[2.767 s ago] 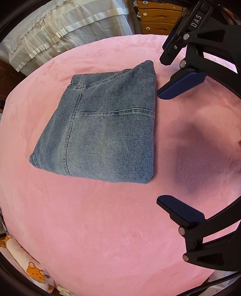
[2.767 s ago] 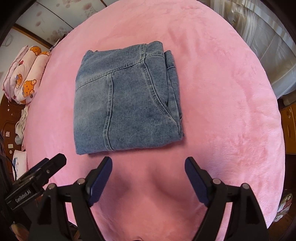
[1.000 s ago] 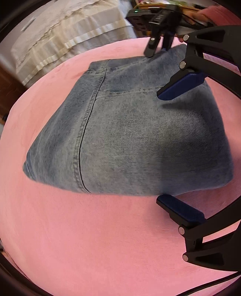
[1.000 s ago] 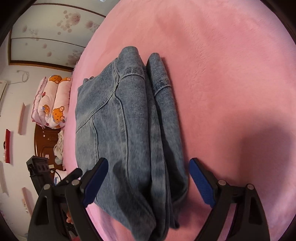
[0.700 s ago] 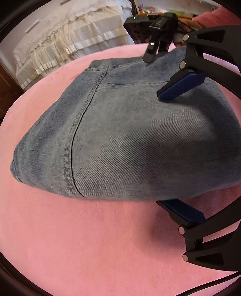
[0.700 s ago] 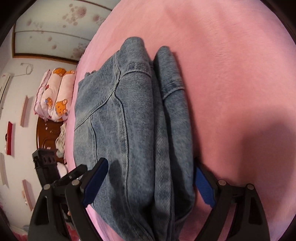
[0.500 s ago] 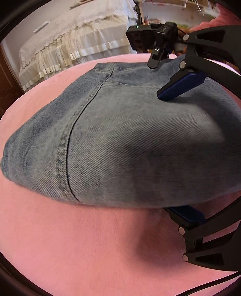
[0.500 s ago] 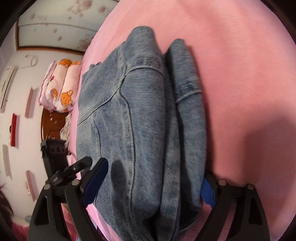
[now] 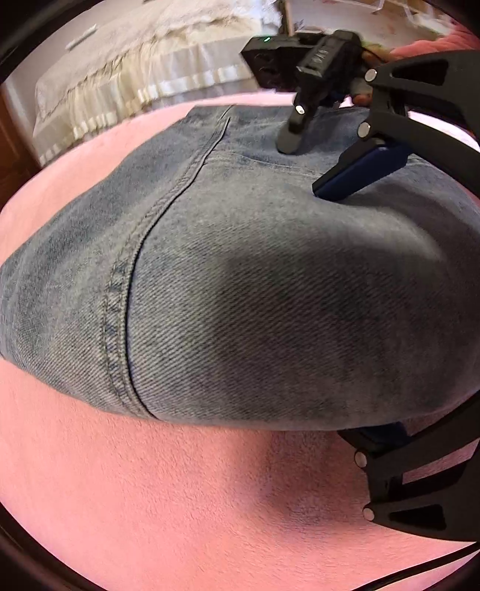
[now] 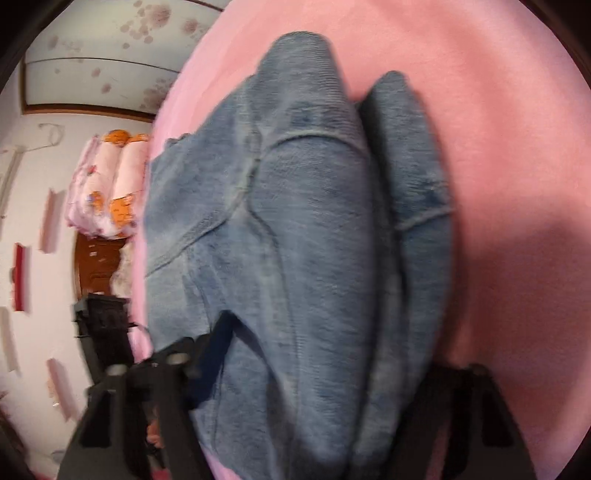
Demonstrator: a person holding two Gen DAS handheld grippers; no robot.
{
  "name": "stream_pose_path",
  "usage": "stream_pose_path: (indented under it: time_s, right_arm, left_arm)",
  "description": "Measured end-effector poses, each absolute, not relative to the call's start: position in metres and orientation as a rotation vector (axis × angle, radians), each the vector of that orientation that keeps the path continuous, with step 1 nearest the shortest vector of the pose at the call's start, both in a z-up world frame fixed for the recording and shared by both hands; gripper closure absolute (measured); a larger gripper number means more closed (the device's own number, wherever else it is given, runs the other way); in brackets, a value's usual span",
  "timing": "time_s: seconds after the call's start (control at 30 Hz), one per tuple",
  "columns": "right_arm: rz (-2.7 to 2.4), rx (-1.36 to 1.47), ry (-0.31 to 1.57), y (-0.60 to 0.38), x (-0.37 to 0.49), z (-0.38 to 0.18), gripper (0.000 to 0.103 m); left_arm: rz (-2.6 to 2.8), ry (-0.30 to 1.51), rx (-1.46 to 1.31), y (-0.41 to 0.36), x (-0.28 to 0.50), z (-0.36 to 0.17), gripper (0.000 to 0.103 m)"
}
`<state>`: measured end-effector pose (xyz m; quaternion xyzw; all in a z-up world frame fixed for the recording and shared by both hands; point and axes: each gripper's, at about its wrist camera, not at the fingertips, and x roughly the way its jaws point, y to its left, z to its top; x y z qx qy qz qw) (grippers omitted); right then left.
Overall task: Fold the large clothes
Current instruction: 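Grasp the denim bundle with both grippers and lift it off the bed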
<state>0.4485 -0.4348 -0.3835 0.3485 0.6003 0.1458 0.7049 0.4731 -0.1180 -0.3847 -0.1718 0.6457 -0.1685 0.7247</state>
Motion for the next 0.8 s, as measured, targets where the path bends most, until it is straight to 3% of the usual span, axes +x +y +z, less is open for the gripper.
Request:
stream_pose_path:
  time_s: [0.13,0.27,0.53,0.8]
  right_arm:
    - [0.315,0.896,1.302,-0.447,0.441,-0.388,0.070]
    - [0.304,0.883,1.291,-0.442,0.440,-0.380,0.080]
    - [0.291,0.722,1.229,-0.410,0.419,-0.327,0.084]
    - [0.254,0.382,1.244,-0.355,0.359,-0.267,0.085]
  left_arm:
    - [-0.322,1.426,-0.337,-0.130,0.476,-0.378,0.010]
    - [-0.300,1.400,-0.279,-0.145,0.473,-0.363,0.022]
    - [-0.230,1.374,-0.218,-0.174,0.461,-0.334,0.047]
    - [-0.201,1.431,-0.244,-0.180,0.410,-0.308,0.052]
